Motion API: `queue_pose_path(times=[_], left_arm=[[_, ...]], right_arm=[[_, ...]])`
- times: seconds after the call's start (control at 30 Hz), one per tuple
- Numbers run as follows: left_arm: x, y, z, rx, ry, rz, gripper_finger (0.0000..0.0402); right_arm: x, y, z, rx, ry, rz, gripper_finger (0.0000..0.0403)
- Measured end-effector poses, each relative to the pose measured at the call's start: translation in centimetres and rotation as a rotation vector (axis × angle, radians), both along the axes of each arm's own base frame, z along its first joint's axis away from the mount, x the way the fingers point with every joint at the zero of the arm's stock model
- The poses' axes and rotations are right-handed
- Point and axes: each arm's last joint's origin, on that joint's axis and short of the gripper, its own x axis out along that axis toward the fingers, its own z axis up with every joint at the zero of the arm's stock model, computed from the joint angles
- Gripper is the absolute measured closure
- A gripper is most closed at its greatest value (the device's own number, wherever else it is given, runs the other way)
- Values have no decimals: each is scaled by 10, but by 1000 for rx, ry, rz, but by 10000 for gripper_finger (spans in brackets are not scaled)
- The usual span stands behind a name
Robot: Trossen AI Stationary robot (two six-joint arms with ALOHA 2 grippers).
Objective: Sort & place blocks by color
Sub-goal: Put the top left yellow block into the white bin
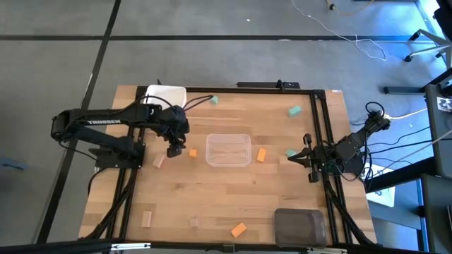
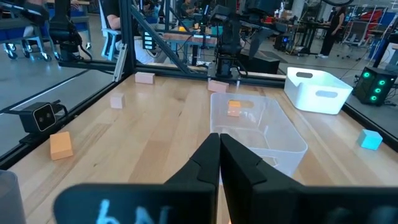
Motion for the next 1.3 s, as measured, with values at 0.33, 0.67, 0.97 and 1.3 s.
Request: queue_pose_path(times=[0.33,0.67,0.97,1.3], left_arm=[[21,-14,-21,136,96,-241,200],[52,-27,-59,170,211,-276,200],[66,-32,-88,252,319,-270,200],[76,-29,-104,249,335,-270,200]], right_arm=[[0,-1,0,5,-1,-31,389],[0,-2,0,2,-4,-78,389],[0,-2,0,3,-4,-79,389],[0,-2,0,3,-4,-79,389]])
